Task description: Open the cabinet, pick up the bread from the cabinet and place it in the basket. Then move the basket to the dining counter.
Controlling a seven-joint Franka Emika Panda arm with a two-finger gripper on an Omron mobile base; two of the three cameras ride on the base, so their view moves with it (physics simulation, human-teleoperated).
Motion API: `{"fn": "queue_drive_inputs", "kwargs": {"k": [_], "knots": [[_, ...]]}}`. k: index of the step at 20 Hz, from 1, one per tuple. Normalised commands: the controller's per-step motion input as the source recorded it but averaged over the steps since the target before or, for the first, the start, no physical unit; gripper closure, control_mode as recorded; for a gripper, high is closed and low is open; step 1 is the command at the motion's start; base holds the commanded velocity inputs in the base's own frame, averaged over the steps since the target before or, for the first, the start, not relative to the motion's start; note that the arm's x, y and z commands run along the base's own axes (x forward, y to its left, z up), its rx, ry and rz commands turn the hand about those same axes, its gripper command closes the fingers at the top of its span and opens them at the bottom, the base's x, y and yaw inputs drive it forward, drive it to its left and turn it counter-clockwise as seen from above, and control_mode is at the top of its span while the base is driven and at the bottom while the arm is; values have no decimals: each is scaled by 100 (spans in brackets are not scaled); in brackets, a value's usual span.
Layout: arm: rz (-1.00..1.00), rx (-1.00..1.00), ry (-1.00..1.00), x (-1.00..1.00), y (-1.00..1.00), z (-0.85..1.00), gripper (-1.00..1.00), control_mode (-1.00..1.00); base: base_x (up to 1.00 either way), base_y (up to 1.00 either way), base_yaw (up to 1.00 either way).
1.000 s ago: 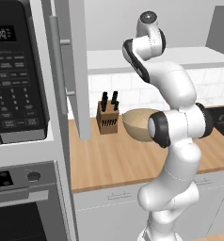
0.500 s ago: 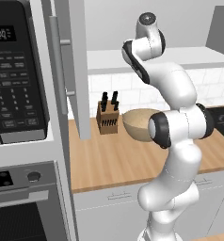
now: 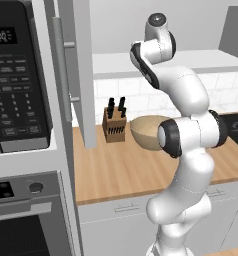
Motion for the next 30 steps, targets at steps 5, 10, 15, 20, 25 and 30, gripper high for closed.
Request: {"fn": "queue_drive_inputs", "kwargs": {"k": [5, 10, 15, 20, 25, 30], "knots": [[0, 0, -10, -11, 3, -1, 100, -100, 0, 0, 0], [0, -4, -25, -37, 0, -17, 100, -100, 0, 0, 0], [0, 0, -8, -61, -1, 3, 100, -100, 0, 0, 0], [0, 8, 0, -99, -22, 36, 100, -100, 0, 0, 0], [0, 9, 2, -100, -13, 29, 100, -100, 0, 0, 0], [3, 5, 4, -100, -1, 3, 100, -100, 0, 0, 0]]}}
